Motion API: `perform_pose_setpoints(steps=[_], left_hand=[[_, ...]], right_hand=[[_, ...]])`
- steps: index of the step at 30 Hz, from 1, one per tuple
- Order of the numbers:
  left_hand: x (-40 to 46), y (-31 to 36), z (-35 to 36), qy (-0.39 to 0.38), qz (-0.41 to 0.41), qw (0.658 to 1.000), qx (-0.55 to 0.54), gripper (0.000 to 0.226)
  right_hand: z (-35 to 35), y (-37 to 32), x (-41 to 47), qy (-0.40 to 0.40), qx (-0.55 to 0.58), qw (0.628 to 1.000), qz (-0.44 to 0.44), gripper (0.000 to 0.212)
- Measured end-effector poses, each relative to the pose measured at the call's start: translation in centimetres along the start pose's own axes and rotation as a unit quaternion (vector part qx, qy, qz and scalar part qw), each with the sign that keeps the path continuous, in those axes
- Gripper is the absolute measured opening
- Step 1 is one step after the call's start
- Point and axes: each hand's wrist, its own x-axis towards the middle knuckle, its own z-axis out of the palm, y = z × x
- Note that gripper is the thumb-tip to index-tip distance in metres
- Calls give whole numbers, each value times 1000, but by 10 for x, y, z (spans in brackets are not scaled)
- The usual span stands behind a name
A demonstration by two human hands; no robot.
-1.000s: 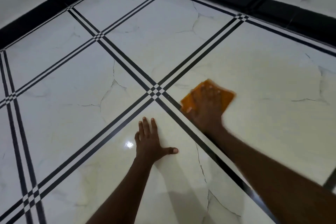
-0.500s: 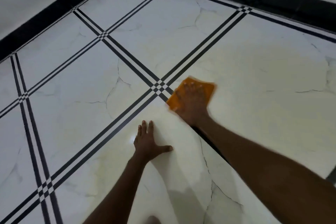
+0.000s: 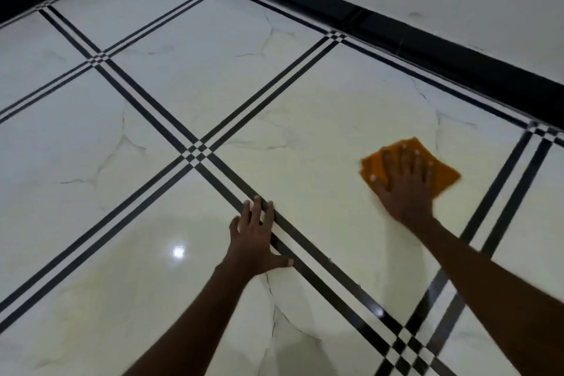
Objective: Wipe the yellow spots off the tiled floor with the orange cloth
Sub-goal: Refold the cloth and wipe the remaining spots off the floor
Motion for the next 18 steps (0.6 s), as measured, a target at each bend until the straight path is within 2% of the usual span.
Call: perform_pose_setpoints(steps=[3, 6, 8, 10, 13, 15, 18], left_hand=[[-3, 7, -2, -2, -4, 1000, 22, 134], [0, 12, -7, -22, 4, 1000, 20, 133], [0, 15, -9, -35, 9, 999, 22, 135], [1, 18, -8, -45, 7, 999, 26, 138], [1, 19, -4, -46, 3, 999, 21, 141], [1, 21, -4, -49, -3, 999, 18, 143], [3, 29, -14, -82, -10, 996, 41, 143]], right_hand=[[6, -33, -71, 23, 24, 998, 45, 80], [20, -121, -108, 11, 53, 997, -58, 80], [21, -150, -89, -19, 61, 990, -123, 81], [21, -134, -57, -23, 46, 990, -132, 80], [19, -56, -45, 9, 9, 1000, -26, 80], [7, -9, -71, 27, 0, 999, 35, 84], [1, -24, -113, 14, 10, 997, 73, 91]])
